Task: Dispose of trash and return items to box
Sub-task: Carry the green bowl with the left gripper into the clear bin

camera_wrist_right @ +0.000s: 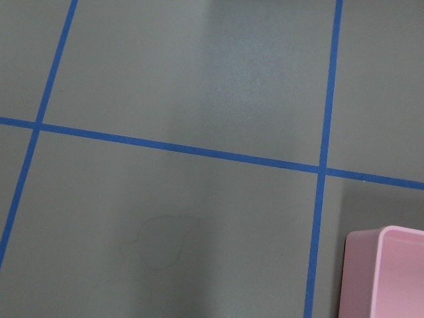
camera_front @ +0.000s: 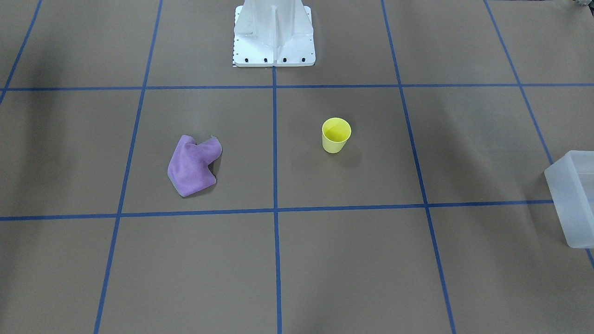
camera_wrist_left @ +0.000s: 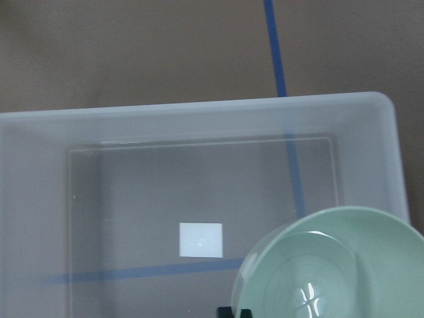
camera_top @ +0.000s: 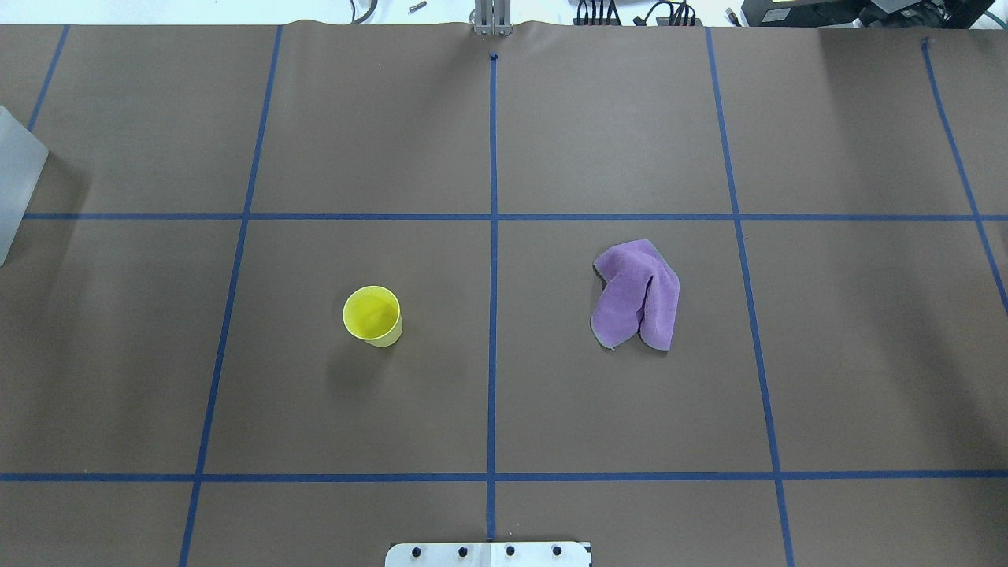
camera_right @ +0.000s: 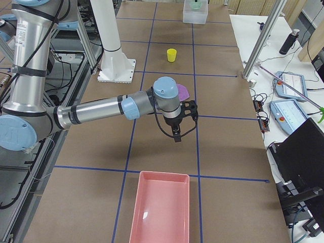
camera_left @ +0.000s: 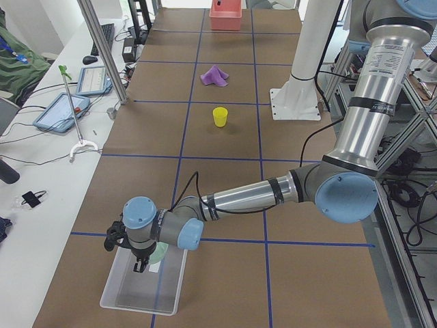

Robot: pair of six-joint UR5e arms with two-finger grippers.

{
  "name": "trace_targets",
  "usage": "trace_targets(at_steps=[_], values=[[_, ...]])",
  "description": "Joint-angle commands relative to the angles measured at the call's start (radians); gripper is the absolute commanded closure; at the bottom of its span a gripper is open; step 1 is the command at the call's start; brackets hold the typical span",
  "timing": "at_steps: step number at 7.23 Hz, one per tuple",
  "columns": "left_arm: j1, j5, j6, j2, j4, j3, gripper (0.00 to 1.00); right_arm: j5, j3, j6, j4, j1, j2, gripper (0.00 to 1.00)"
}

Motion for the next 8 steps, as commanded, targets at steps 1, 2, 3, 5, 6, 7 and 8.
trace_targets(at_steps=[1, 2, 3, 5, 6, 7, 8], values=[[0.098, 0.044, -0.14, -0.001, -0.163, 0.076, 1.0, 0.0, 0.0, 0.001, 0.001, -0.006, 0.001, 0.0], [0.104, 0.043, -0.145, 0.002, -0.165, 0.072, 1.0, 0.0, 0.0, 0.001, 0.001, -0.006, 0.001, 0.0], [0.104, 0.035, -0.146, 0.004, -0.165, 0.067, 1.0, 0.0, 0.0, 0.001, 0.001, -0.006, 0.001, 0.0], [0.106, 0.042, -0.129, 0.005, -0.163, 0.048, 0.03, -0.001, -0.002, 0.002, 0.014, -0.007, 0.001, 0.0], [0.106, 0.039, -0.076, 0.008, -0.154, 0.019, 0.01, -0.001, -0.002, 0.002, 0.013, -0.007, 0.001, 0.0], [0.085, 0.014, -0.051, 0.007, -0.086, -0.038, 0.01, -0.001, -0.002, 0.002, 0.013, -0.007, 0.003, 0.0], [0.046, -0.046, -0.051, 0.007, 0.073, -0.175, 0.01, -0.001, -0.002, 0.002, 0.013, -0.009, 0.003, 0.0]])
